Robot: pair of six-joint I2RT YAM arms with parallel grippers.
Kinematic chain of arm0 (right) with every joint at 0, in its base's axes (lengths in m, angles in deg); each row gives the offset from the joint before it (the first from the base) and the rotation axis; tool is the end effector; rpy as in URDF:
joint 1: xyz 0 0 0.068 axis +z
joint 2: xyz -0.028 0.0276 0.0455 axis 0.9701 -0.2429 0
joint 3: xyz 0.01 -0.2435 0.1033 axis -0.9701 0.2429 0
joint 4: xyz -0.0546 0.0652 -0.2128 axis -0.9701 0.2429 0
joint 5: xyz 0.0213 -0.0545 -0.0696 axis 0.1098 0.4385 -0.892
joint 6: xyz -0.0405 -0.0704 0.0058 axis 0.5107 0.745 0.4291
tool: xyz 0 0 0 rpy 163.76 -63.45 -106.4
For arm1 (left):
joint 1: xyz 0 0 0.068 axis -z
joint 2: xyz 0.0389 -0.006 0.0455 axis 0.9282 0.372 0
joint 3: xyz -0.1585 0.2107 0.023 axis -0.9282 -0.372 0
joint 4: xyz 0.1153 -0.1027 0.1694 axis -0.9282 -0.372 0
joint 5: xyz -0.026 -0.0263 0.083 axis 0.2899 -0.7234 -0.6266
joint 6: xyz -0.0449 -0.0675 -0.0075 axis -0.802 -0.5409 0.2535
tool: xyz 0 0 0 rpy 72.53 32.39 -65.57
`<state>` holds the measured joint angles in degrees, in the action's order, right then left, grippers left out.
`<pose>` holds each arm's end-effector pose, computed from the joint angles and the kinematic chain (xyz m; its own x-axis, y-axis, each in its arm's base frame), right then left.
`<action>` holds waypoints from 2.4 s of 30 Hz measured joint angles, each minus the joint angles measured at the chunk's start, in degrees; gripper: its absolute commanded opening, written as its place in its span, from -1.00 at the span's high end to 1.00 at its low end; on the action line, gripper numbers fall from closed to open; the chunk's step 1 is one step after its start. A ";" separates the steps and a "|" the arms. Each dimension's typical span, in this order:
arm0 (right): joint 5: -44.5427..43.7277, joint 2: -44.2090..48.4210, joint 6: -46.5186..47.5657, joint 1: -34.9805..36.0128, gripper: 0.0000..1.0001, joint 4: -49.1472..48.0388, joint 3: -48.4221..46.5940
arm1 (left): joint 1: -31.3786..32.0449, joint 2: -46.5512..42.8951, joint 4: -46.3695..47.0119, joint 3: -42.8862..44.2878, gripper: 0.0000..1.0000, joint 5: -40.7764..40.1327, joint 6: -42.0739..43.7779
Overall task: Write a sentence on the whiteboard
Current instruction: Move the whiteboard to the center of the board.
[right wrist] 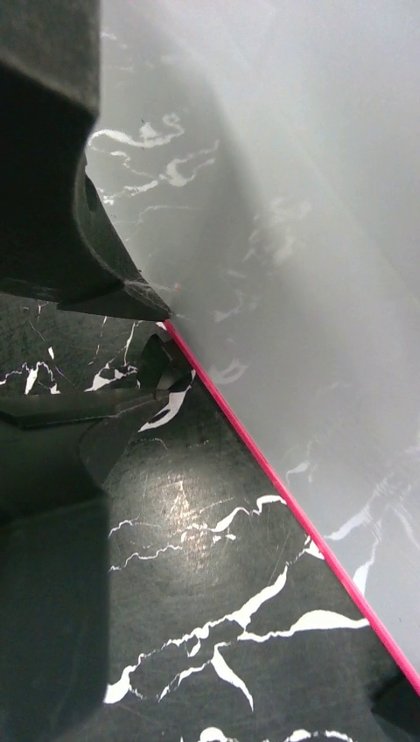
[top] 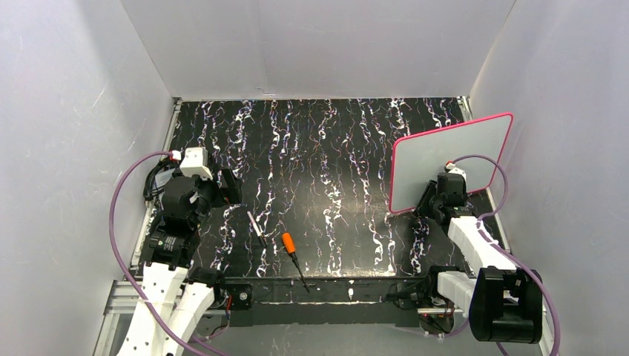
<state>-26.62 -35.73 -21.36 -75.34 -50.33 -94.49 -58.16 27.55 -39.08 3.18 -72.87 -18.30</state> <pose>0.2020 -0.0082 0.1662 -0.6067 0.3717 -0.7027 0.3517 0.9182 0.1821 0.1403 -0.0224 0.3182 -0.2332 -0.1621 -0.9588 0.0978 0.9771 -0.1890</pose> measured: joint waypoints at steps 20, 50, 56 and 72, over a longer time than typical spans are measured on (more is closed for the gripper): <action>7.04 -3.98 0.22 0.37 0.20 -4.48 0.00 | 0.24 1.22 0.02 0.00 -0.99 1.07 0.00; 7.15 -1.03 1.70 0.13 -0.03 -2.84 0.00 | 0.24 2.93 0.00 0.00 -0.99 1.07 -0.02; 9.64 -5.70 3.17 0.13 0.02 -2.99 -0.52 | 0.24 2.93 0.00 0.00 -0.99 1.07 0.00; 12.35 -8.24 4.46 0.13 0.19 -4.20 -1.70 | 0.24 3.26 0.00 0.00 -0.99 1.95 -0.02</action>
<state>-14.27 -43.97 -16.90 -75.21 -54.53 -96.20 -57.92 30.81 -39.08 3.18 -70.92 -18.32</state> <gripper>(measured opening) 0.434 0.992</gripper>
